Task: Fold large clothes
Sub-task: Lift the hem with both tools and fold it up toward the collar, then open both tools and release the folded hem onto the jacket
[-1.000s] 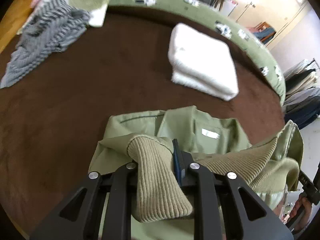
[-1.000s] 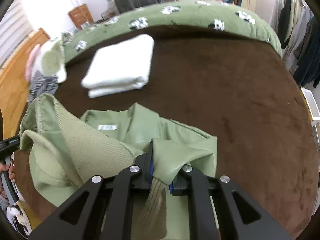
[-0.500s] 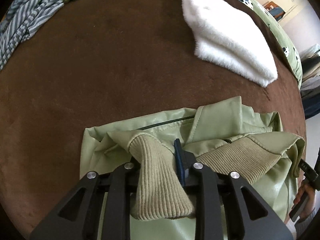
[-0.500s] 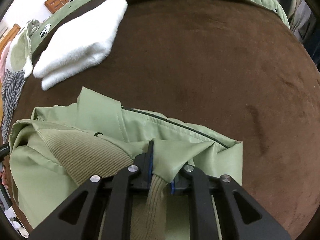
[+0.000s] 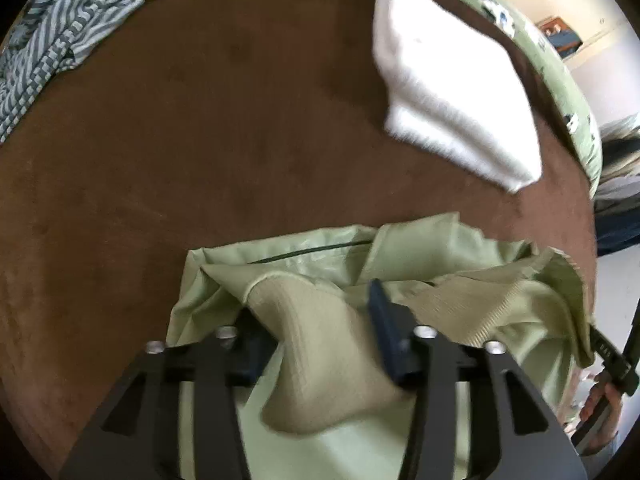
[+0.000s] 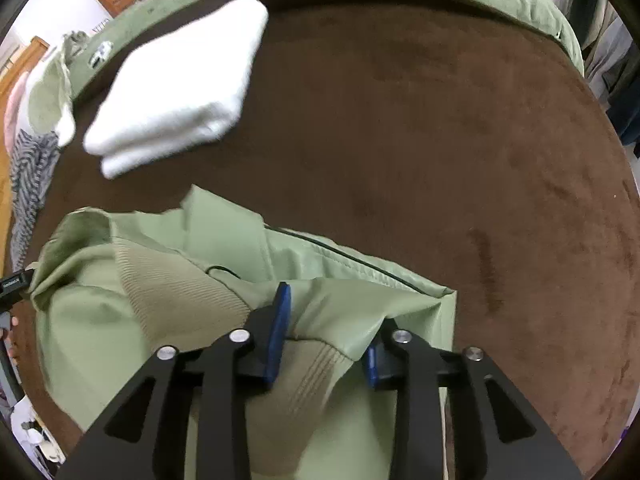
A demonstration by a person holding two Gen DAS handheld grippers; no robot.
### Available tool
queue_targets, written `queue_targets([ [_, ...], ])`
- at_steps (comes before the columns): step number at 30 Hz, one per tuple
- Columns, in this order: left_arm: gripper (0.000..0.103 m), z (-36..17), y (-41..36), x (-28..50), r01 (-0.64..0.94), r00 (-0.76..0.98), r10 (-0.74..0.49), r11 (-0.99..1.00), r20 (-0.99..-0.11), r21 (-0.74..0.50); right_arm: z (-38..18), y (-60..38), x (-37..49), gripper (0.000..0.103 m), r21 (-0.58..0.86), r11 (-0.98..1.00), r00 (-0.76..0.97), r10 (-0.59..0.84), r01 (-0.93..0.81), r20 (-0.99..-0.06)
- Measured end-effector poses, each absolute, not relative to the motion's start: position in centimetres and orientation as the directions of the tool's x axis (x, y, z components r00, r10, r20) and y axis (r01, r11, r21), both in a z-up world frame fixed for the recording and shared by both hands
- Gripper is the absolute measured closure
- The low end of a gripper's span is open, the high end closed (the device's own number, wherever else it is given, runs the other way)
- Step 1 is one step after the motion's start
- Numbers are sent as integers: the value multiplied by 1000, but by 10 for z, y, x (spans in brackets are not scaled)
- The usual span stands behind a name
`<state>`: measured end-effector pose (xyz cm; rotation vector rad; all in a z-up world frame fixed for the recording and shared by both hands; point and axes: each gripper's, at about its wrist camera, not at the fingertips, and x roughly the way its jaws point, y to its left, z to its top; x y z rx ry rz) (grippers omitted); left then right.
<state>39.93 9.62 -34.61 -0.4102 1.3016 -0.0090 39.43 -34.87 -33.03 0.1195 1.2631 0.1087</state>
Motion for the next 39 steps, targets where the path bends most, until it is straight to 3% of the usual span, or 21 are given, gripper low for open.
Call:
queue_targets([
  [5, 30, -316, 100, 401, -188, 301, -238, 935, -923, -302, -305, -346, 385, 48, 193, 981, 310, 193, -33, -931],
  [7, 13, -305, 101, 401, -178, 332, -193, 948, -923, -263, -298, -345, 383, 36, 204, 979, 315, 200, -20, -928],
  [9, 12, -295, 107, 400, -170, 362, -162, 957, -918, -236, -292, -345, 381, 15, 189, 982, 340, 176, 4, -924],
  [10, 12, -291, 110, 401, -175, 361, -153, 958, -920, -227, -285, -346, 379, 13, 171, 985, 363, 155, 13, -919],
  [17, 7, -296, 92, 403, -84, 353, -121, 984, -928, -160, -262, -337, 380, 12, 119, 990, 433, 140, -75, -890],
  [24, 7, -331, 49, 407, 31, 347, -120, 993, -930, -116, -307, -295, 393, 12, 53, 978, 420, 136, -203, -897],
  [30, 6, -378, 49, 415, 17, 327, -44, 999, -944, -41, -368, -285, 401, 12, 46, 985, 381, 107, -166, -918],
  [39, 5, -398, 83, 418, -46, 392, -70, 994, -917, -95, -409, -285, 415, 6, 29, 997, 419, 56, -69, -906],
])
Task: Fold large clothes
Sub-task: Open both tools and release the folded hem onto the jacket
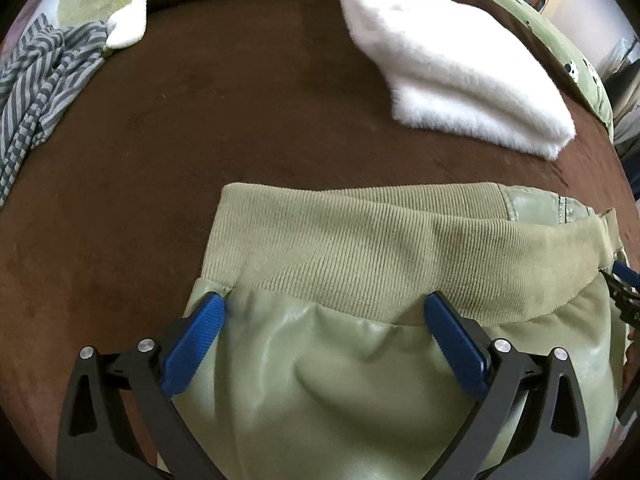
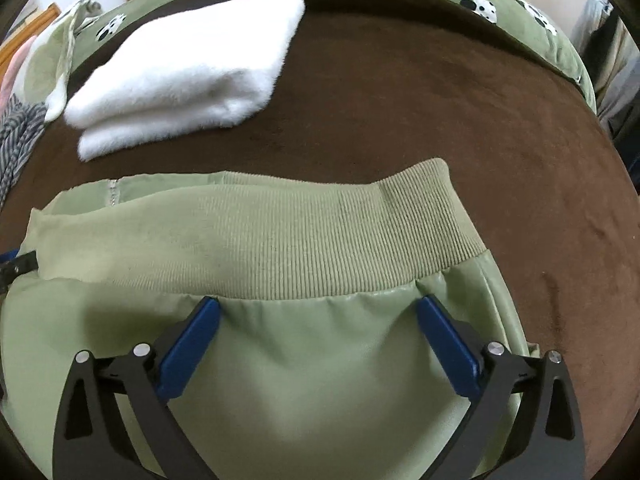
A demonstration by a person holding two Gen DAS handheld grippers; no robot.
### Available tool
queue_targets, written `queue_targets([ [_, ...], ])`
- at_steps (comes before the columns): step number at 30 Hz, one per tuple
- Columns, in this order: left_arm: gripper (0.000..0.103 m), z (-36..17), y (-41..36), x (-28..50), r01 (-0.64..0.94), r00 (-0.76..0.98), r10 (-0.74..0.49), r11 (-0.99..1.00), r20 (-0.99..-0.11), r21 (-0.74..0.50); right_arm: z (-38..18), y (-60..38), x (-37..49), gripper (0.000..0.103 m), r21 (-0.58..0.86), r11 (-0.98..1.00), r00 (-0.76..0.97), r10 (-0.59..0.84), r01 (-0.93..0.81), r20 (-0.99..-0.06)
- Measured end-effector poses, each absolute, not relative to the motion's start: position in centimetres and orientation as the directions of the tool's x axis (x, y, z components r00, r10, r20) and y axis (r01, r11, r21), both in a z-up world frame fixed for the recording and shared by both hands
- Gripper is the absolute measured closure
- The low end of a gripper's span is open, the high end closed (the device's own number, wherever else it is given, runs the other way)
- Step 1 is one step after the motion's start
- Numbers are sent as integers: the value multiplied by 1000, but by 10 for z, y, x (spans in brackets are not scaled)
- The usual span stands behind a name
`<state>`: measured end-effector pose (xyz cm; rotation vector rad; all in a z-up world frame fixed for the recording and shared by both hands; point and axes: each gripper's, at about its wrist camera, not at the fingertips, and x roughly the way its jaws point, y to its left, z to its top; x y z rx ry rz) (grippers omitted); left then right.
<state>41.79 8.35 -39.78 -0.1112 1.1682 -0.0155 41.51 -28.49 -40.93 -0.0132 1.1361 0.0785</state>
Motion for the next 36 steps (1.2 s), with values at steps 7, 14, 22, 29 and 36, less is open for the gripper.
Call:
queue_targets([
  [7, 5, -397, 83, 417, -83, 432, -50, 992, -900, -95, -413, -287, 429, 6, 46, 997, 452, 66, -54, -889],
  [14, 5, -405, 84, 421, -86, 434, -43, 992, -900, -89, -413, -295, 436, 5, 67, 996, 447, 86, -58, -890],
  [22, 6, -393, 76, 427, -85, 380, -13, 995, -925, -49, -394, -290, 430, 6, 28, 998, 435, 52, -63, -899],
  [29, 6, -350, 40, 405, -21, 373, 12, 1000, -928, 5, -325, -308, 386, 6, 68, 998, 524, 61, -7, -850],
  [36, 6, -315, -13, 365, 52, 382, -53, 998, -923, -35, -271, -334, 310, 6, 189, 978, 592, 100, 89, -800],
])
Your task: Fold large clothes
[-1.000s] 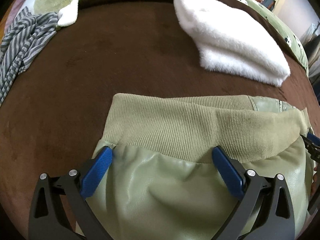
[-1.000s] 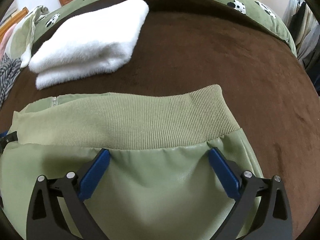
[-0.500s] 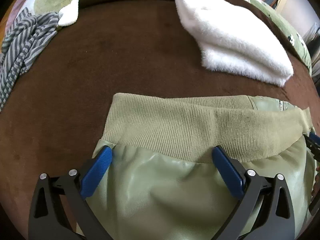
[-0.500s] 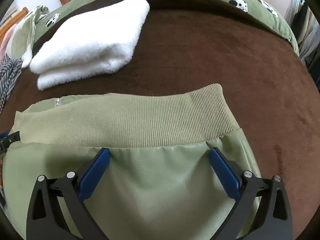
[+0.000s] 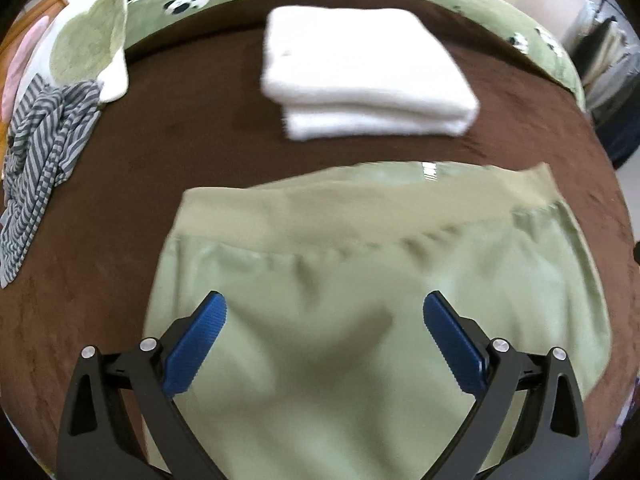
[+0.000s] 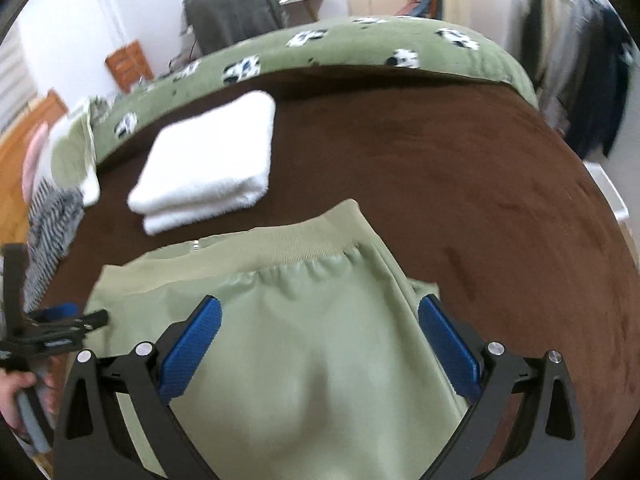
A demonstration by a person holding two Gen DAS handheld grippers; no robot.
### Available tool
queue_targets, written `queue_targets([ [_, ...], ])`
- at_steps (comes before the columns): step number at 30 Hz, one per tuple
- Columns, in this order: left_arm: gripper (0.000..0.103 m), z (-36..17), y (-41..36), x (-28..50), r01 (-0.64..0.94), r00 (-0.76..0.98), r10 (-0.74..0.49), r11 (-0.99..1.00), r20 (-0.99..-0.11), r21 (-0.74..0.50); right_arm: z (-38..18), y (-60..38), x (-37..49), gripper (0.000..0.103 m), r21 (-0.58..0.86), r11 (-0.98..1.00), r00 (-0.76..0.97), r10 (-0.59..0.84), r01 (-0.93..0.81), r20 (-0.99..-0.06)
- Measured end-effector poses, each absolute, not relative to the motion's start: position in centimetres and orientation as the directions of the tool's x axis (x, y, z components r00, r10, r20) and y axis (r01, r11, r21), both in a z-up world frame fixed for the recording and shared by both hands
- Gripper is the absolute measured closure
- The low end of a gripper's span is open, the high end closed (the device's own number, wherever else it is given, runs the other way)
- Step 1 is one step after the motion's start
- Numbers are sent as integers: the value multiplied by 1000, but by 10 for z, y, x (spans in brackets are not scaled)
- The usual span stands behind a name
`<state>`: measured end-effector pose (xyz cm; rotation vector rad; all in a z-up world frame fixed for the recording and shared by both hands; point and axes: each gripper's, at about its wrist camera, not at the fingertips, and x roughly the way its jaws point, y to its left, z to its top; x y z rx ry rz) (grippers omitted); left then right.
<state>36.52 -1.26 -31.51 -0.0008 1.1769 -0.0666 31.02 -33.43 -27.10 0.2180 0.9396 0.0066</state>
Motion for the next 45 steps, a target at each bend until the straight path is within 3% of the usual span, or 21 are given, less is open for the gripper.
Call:
queue_targets([
  [14, 6, -352, -82, 352, 253, 295, -101, 967, -950, -24, -303, -371, 189, 6, 380, 861, 626, 95, 339, -774],
  [19, 5, -388, -89, 350, 272, 198, -93, 962, -976, -36, -341, -386, 162, 6, 502, 732, 625, 133, 461, -769],
  [25, 5, -393, -87, 354, 297, 181, -121, 953, -976, -63, -394, -399, 139, 6, 641, 512, 658, 181, 572, -731],
  [41, 5, -392, -89, 342, 320, 209, -128, 946, -969, -56, -420, -421, 204, 6, 719, 456, 732, 188, 525, -654],
  [43, 5, -393, -88, 341, 325, 215, -128, 944, -968, -53, -419, -421, 212, 11, 690, 490, 708, 189, 533, -681],
  [45, 5, -393, -86, 339, 322, 218, -133, 945, -967, -57, -416, -419, 214, 45, 628, 549, 665, 166, 551, -728],
])
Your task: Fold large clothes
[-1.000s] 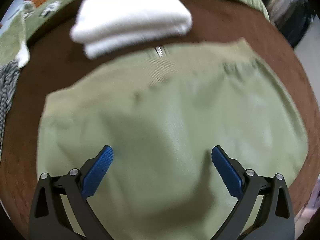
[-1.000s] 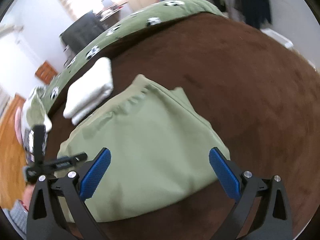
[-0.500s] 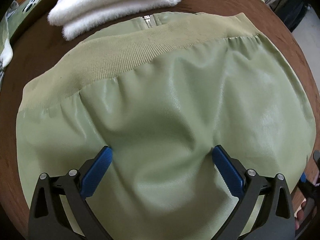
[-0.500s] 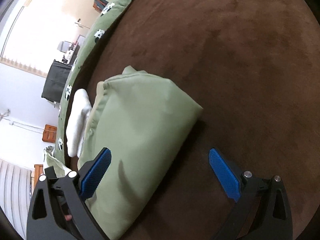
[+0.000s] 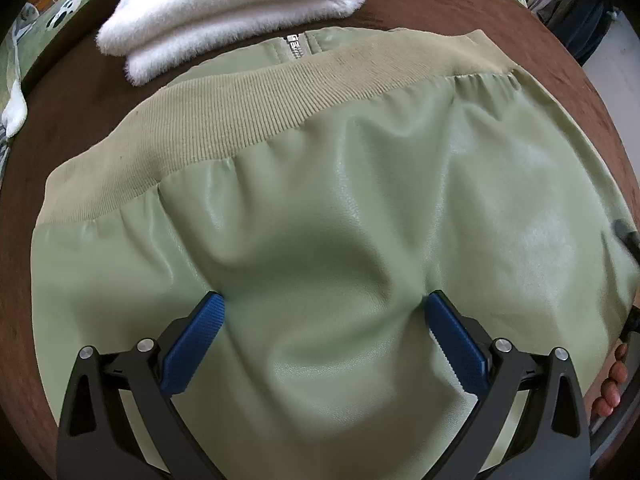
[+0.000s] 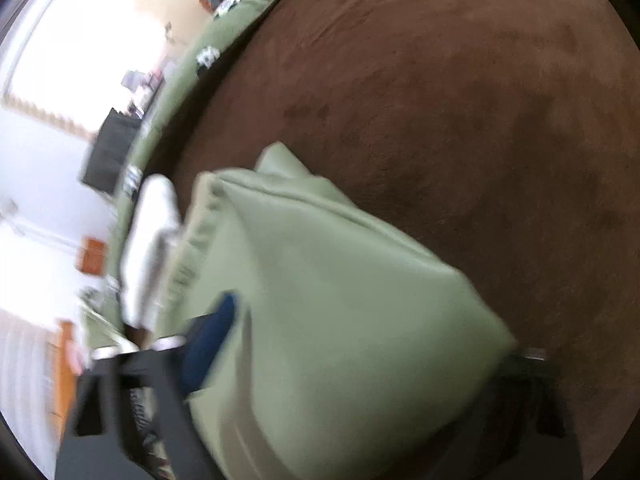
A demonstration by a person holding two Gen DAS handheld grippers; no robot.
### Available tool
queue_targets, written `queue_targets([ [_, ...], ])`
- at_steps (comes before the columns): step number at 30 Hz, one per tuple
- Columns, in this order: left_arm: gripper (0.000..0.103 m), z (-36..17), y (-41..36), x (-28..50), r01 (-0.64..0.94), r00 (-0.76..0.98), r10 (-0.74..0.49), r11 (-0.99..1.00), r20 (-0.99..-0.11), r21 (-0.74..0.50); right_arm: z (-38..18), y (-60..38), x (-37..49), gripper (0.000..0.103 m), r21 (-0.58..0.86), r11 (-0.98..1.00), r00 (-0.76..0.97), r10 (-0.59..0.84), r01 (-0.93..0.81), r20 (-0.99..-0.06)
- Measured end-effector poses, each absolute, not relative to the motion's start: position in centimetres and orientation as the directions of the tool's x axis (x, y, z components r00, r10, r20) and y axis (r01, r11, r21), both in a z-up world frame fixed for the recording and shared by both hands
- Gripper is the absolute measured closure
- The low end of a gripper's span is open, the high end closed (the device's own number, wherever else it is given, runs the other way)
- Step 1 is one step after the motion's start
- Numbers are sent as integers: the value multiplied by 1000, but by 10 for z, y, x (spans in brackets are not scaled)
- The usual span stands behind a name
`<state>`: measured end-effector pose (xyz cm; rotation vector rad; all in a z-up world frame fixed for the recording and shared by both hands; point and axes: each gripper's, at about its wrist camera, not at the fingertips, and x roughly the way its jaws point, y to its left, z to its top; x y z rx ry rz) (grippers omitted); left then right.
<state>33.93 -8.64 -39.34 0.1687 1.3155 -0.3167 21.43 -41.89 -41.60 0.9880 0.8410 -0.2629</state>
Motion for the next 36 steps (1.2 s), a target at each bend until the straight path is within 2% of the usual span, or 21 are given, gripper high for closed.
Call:
queue_targets([
  [1, 5, -393, -85, 339, 320, 219, -135, 946, -966, -60, -413, -418, 212, 54, 636, 559, 673, 177, 532, -718],
  [2, 5, -393, -84, 339, 320, 220, -136, 946, -966, -60, -409, -417, 211, 68, 652, 557, 685, 190, 515, -703],
  [3, 5, -393, -84, 338, 321, 223, -134, 945, -966, -57, -404, -415, 210, 75, 649, 569, 689, 187, 505, -700],
  [6, 5, -394, -82, 335, 322, 232, -132, 945, -964, -52, -383, -398, 219, 81, 571, 684, 676, 152, 454, -721],
  [13, 5, -393, -86, 335, 324, 218, -118, 945, -969, -43, -383, -401, 225, 83, 549, 712, 651, 171, 437, -740],
  [18, 6, -366, -86, 330, 335, 277, -82, 942, -957, 17, -377, -401, 227, 83, 541, 723, 642, 177, 430, -746],
  [22, 6, -352, -64, 327, 253, 325, -59, 967, -944, 27, -373, -399, 228, 83, 521, 743, 634, 171, 420, -754],
  [27, 5, -379, -33, 333, 122, 280, -47, 992, -959, -13, -369, -396, 232, 83, 504, 758, 629, 162, 414, -761],
  [31, 5, -390, -44, 334, 151, 322, 13, 986, -947, 65, -357, -392, 235, 84, 508, 773, 645, 172, 379, -744],
  [36, 5, -393, -40, 341, 123, 309, -5, 992, -951, 35, -340, -387, 239, 85, 518, 787, 658, 199, 335, -727],
])
